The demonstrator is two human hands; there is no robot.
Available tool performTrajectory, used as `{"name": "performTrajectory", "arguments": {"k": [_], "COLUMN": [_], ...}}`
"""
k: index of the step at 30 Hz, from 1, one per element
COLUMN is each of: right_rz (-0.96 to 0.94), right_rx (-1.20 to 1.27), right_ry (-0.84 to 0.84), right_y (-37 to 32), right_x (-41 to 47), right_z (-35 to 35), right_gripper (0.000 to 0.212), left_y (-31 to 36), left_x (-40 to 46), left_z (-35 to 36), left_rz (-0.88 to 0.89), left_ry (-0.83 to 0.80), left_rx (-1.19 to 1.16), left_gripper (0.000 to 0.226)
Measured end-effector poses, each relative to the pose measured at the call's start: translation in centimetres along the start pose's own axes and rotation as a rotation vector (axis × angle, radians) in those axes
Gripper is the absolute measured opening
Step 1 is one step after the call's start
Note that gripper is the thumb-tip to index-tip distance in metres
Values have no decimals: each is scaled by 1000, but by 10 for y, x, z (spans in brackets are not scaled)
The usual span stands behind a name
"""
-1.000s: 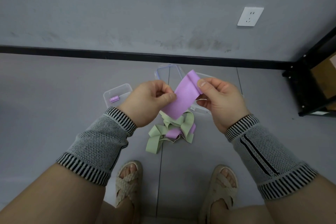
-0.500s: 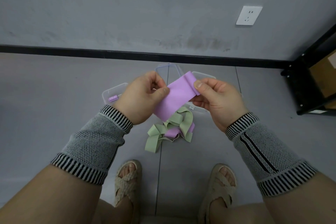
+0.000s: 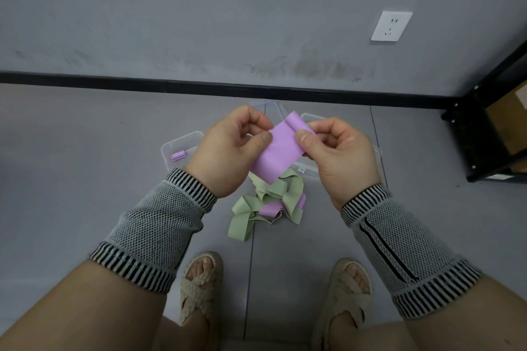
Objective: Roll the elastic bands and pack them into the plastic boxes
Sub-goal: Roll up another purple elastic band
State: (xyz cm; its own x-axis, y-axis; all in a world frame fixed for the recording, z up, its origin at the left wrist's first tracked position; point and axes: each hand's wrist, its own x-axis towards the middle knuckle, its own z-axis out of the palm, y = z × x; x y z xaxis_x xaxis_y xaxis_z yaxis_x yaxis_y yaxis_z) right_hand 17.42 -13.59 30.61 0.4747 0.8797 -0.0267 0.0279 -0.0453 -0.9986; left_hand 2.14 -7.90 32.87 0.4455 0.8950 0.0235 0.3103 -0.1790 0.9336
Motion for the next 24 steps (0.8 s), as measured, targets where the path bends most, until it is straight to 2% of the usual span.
{"name": "performTrajectory", "arguments": {"k": [6, 11, 18, 24], "right_rz": [-19, -21, 10, -11], "right_rx": [31, 39, 31, 82], "right_ry": [-8, -12, -22, -89], "right_y": [-2, -1, 0, -2], "right_x": [0, 0, -1, -4], "right_z": [0, 0, 0, 2], "right_gripper": [18, 17, 11, 21], "left_y": [-1, 0, 0, 0], "left_x": [0, -1, 0, 0], "left_z": [1, 3, 2, 1], "left_rz": [-6, -23, -11, -17], "left_ry": [12, -19, -20, -25], "left_rx": [-23, -113, -113, -98], "left_gripper": [20, 19, 22, 22]}}
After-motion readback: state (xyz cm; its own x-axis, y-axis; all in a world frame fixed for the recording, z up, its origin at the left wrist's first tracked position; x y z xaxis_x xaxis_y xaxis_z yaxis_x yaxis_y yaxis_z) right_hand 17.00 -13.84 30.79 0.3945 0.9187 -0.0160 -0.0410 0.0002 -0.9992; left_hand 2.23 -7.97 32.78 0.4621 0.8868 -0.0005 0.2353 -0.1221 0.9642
